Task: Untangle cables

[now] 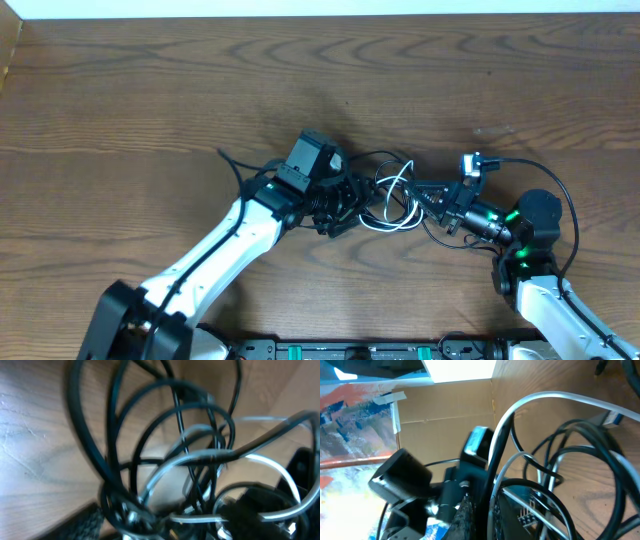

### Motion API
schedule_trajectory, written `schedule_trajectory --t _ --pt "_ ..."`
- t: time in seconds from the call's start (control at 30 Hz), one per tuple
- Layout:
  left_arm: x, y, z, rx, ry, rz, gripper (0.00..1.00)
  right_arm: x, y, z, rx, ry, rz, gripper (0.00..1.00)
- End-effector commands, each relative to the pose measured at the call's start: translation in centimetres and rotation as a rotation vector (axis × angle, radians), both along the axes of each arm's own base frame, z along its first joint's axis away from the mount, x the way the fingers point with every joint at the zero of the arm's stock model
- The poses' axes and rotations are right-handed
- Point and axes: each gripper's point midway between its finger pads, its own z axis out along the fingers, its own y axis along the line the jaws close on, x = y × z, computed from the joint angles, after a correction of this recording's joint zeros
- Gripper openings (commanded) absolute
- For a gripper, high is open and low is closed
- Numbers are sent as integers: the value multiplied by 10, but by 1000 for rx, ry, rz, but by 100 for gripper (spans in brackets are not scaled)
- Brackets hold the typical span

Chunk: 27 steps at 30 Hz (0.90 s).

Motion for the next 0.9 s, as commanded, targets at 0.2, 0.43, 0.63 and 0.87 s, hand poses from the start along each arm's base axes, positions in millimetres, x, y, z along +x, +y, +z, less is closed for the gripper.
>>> schedule_trajectory --t 0.2,0.43,0.63,0.87 --pt "3 1 -33 63 87 28 8 0 1 19 50 -15 14 1" --pt "39 45 -51 266 -170 -16 8 5 -8 30 23 -147 -9 2" --pt "74 106 -53 309 -195 83 8 14 -26 14 -31 -130 -71 2" --pt "76 128 -41 160 -197 33 8 21 -36 7 -88 -173 -115 22"
